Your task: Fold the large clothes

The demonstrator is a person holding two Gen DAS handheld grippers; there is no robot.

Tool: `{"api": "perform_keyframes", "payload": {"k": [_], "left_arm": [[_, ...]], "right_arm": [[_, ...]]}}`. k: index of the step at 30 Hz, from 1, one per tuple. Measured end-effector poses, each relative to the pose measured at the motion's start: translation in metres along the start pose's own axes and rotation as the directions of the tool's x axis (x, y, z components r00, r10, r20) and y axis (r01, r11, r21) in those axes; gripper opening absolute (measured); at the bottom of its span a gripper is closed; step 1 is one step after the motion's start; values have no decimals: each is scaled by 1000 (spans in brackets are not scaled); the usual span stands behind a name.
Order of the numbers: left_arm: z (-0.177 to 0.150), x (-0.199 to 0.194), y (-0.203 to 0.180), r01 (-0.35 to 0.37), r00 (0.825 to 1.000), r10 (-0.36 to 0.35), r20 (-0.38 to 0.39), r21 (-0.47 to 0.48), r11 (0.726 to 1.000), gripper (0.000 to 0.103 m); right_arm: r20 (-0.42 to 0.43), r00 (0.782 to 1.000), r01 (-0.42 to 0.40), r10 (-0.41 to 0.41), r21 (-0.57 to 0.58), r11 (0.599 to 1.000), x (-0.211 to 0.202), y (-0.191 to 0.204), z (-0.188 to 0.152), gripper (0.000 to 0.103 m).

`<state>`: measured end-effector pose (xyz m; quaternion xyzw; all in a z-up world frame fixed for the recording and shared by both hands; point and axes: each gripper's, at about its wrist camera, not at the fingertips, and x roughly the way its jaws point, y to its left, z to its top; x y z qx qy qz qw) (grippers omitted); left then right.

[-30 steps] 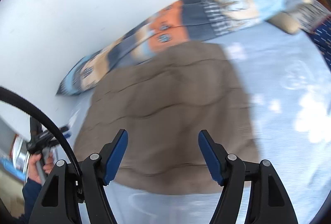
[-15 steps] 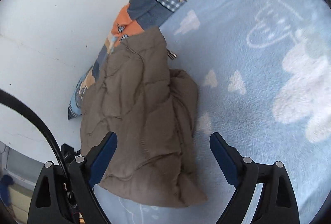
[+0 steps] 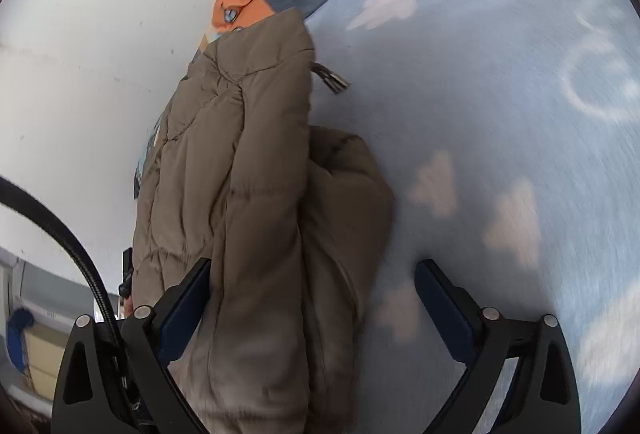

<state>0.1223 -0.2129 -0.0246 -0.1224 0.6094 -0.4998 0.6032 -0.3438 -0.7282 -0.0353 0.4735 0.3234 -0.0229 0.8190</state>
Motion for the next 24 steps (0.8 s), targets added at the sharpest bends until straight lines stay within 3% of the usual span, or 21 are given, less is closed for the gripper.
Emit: {"api": "perform_keyframes", "payload": {"k": [6, 9, 10, 11, 12, 13, 15, 20, 24], "left_arm": [[21, 13, -3, -9, 997, 12, -75, 41, 999, 85], [29, 22, -14, -31, 997, 38, -71, 103, 994, 85], [30, 25, -19, -36, 997, 45, -65, 125, 992, 84], [30, 26, -21, -30, 997, 39, -64, 136, 990, 65], [30, 26, -24, 5, 997, 5, -72, 139, 990, 57], [30, 25, -26, 4, 998, 5, -66, 139, 990, 50], [30, 21, -32, -7, 998, 17, -58, 169, 986, 40], [27, 14, -50, -85, 995, 93, -29, 211, 974, 30], [14, -1, -65, -137, 991, 133, 31, 237, 962, 25]], "right_arm": [[-107, 994, 4, -15, -102, 995, 42, 24, 22, 103], [-150, 988, 13, -38, -163, 986, 60, 36, 28, 103], [-152, 987, 13, -41, -182, 983, 63, 39, 28, 98], [-149, 988, 9, -41, -209, 978, 63, 43, 26, 90], [-152, 988, -23, -11, -221, 975, 62, 46, 23, 73], [-137, 991, -26, -7, -238, 971, 60, 52, 21, 64], [-93, 995, 10, -40, -302, 953, 52, 64, 13, 53], [-24, 996, 71, -86, -378, 923, 38, 82, 2, 42], [30, 997, 72, -65, -412, 909, 23, 96, -8, 37]]}}
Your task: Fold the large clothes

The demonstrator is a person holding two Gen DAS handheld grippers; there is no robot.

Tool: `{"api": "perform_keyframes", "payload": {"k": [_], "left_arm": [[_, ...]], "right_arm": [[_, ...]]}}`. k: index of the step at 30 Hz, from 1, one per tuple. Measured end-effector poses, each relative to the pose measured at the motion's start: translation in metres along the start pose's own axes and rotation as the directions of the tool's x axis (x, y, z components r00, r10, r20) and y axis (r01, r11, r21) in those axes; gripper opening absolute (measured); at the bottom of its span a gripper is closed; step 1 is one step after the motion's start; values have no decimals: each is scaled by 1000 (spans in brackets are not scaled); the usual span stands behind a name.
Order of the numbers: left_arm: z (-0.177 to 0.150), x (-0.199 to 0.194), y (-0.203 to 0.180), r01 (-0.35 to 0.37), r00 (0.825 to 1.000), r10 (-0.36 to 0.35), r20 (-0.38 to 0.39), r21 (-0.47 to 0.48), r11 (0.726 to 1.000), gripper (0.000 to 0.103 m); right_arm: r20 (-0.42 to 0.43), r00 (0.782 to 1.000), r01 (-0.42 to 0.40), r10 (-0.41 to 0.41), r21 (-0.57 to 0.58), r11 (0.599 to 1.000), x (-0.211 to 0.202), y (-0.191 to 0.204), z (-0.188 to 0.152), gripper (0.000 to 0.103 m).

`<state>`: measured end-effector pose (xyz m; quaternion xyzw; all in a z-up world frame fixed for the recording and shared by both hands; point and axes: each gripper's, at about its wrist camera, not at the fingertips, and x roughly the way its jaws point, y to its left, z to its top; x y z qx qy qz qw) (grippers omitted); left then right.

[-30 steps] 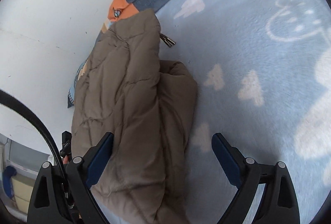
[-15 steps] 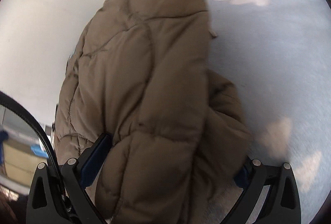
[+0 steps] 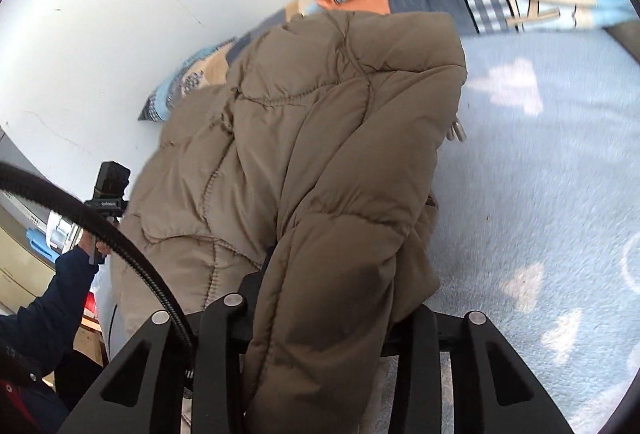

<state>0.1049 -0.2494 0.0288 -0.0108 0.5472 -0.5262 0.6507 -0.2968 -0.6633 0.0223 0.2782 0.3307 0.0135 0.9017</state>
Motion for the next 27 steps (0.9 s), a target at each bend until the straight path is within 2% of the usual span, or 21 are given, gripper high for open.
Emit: {"api": "perform_keyframes", "payload": {"k": [2, 4, 15, 20, 27], "left_arm": [[-5, -11, -8, -10, 1000, 10, 23, 3, 1000, 24], [-5, -2, -23, -23, 999, 22, 36, 19, 1000, 24], [-39, -56, -76, 6, 997, -12, 78, 73, 997, 23], [-81, -102, -94, 27, 994, -35, 101, 82, 996, 23], [-135, -132, -110, 44, 993, -50, 103, 62, 997, 23]], "right_arm": [[22, 1000, -1, 1, -14, 1000, -6, 5, 1, 37], [38, 999, 5, -4, -26, 1000, -13, 11, 2, 36], [104, 994, 24, -13, -107, 994, -75, 63, 2, 35], [137, 991, 14, 4, -131, 991, -115, 96, -11, 35], [136, 991, 11, 8, -139, 990, -151, 138, -51, 35]]}}
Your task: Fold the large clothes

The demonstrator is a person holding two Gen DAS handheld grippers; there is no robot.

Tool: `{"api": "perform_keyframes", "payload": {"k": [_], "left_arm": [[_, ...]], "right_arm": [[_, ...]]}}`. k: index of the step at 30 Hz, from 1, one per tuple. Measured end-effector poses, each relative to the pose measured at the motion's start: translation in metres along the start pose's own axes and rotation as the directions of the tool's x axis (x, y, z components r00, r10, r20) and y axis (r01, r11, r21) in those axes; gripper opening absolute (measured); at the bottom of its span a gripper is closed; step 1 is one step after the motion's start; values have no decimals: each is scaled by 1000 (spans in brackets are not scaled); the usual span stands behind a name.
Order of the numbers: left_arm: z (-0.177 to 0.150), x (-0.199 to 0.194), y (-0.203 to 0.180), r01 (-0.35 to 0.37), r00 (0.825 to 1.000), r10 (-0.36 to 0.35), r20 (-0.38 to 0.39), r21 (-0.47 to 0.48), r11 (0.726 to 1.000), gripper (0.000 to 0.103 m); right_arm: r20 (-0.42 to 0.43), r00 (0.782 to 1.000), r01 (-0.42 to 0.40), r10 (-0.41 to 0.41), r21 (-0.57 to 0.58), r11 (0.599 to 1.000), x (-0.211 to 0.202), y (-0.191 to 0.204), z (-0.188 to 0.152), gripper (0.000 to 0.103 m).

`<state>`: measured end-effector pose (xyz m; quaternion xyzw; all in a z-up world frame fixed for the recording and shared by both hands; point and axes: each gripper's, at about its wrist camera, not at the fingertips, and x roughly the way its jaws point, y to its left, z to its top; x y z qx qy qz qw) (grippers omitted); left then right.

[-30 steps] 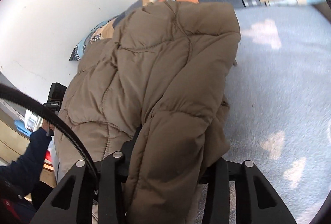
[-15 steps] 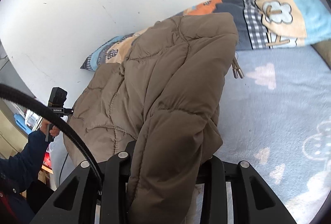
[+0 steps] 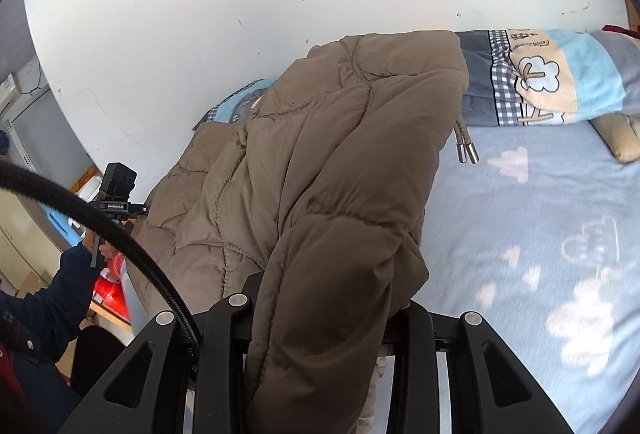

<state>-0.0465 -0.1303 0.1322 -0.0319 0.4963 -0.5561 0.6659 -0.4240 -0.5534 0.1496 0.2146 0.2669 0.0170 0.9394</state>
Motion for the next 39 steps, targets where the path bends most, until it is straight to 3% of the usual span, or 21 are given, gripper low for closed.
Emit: {"api": "perform_keyframes", "payload": {"k": [7, 10, 13, 16, 18, 19, 20, 22, 23, 26, 28, 30, 31, 33, 35, 37, 39], "left_arm": [[-55, 28, 25, -15, 998, 9, -58, -99, 995, 23], [-73, 48, 40, -52, 995, 41, -94, -122, 991, 23], [-81, 55, 57, -46, 995, 29, -98, -178, 983, 25], [-89, 64, 66, -63, 994, 44, -102, -199, 978, 36], [-95, 74, 79, -88, 993, 59, -105, -294, 952, 57], [-98, 74, 80, -109, 991, 80, -105, -311, 944, 74], [-102, 76, 84, -125, 990, 96, -102, -326, 937, 77], [-102, 73, 87, -116, 991, 85, -104, -336, 935, 77], [-101, 67, 87, -119, 991, 93, -91, -342, 932, 77], [-103, 35, 81, -158, 986, 168, -2, -352, 922, 77], [-107, 6, 75, -221, 959, 270, 89, -363, 905, 76], [-112, -19, 68, -270, 921, 353, 167, -379, 885, 76], [-117, -32, 57, -301, 890, 402, 215, -384, 873, 76], [-129, -48, 18, -396, 806, 499, 317, -337, 854, 76], [-145, -46, -23, -462, 745, 539, 394, -278, 842, 77], [-162, -39, -55, -501, 712, 543, 444, -221, 837, 77], [-190, -17, -101, -535, 687, 535, 492, -157, 830, 77]], "right_arm": [[-39, 999, 11, -8, 78, 997, -7, 4, -58, 35], [-96, 995, 34, -23, 116, 993, 8, -5, -85, 35], [-155, 987, 66, -44, 143, 987, 22, -17, -104, 35], [-182, 983, 74, -34, 215, 974, 32, -38, -117, 35], [-210, 977, 96, -43, 251, 963, 42, -51, -129, 39], [-229, 972, 112, -48, 277, 954, 47, -58, -135, 43], [-232, 971, 123, -50, 309, 943, 50, -64, -139, 46], [-231, 971, 143, -59, 365, 920, 50, -72, -142, 65], [-236, 969, 160, -69, 393, 906, 49, -75, -144, 70], [-233, 967, 202, -107, 432, 879, 35, -76, -146, 75], [-215, 964, 239, -158, 438, 867, 16, -71, -145, 75], [-191, 946, 321, -262, 435, 841, -11, -61, -143, 75], [-175, 938, 347, -301, 432, 832, -22, -55, -143, 75], [-114, 886, 449, -449, 450, 772, -56, -38, -143, 75], [-34, 848, 486, -528, 445, 752, -78, -13, -142, 75], [41, 825, 501, -564, 411, 762, -88, 19, -141, 75], [121, 831, 474, -543, 356, 805, -85, 62, -145, 75]]}}
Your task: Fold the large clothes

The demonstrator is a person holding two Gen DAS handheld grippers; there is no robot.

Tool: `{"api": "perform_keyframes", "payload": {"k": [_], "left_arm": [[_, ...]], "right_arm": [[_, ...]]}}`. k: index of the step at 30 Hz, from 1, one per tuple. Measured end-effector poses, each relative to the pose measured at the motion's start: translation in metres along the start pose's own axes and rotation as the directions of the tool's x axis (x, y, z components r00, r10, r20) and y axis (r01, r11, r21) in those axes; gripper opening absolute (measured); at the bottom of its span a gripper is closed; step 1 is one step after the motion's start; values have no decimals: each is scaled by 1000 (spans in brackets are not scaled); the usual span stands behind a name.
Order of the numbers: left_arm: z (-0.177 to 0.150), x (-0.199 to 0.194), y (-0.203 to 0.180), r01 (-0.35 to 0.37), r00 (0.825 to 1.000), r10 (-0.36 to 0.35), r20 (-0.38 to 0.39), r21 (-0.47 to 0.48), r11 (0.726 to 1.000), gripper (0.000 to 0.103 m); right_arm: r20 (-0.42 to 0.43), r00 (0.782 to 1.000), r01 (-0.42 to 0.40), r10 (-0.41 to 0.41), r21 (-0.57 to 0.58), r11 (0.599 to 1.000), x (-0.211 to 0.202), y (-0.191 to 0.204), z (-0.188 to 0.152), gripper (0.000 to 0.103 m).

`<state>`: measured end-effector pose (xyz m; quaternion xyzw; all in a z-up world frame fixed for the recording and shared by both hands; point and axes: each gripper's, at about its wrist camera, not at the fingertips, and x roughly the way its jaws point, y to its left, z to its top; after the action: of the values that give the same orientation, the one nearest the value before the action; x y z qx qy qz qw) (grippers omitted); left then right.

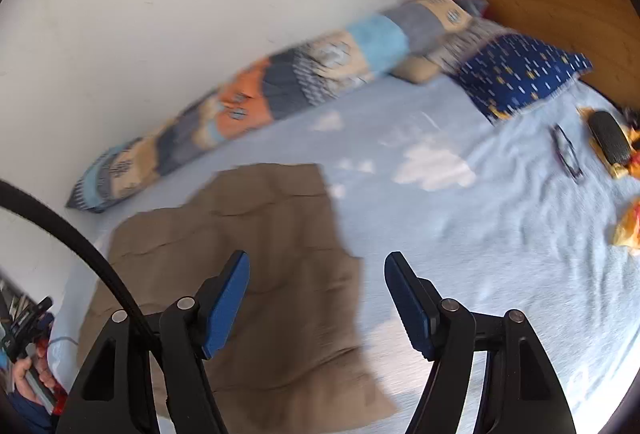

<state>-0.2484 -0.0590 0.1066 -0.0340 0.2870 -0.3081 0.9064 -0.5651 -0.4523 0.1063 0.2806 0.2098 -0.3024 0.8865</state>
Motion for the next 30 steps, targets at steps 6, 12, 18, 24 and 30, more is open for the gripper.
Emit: {"api": "perform_keyframes", "payload": {"k": [6, 12, 18, 24, 30], "left_arm": [[-68, -17, -105, -74, 996, 60, 59, 280, 957, 79], [-85, 19, -116, -79, 994, 96, -52, 268, 960, 81], [-95, 67, -111, -116, 969, 163, -183, 243, 963, 94], [-108, 86, -115, -162, 961, 217, -174, 282, 946, 95], [-114, 87, -118, -186, 964, 234, -130, 302, 935, 96]], "right_arm": [[-19, 999, -43, 40, -225, 973, -6, 108, -71, 75], [-68, 997, -43, 26, -273, 961, 26, 127, -101, 75], [-199, 980, -27, -20, -229, 973, 74, 112, -110, 75], [-250, 964, 16, -93, -293, 956, 101, 114, -124, 78], [-238, 962, 49, -132, -325, 944, 106, 118, -128, 79]]}}
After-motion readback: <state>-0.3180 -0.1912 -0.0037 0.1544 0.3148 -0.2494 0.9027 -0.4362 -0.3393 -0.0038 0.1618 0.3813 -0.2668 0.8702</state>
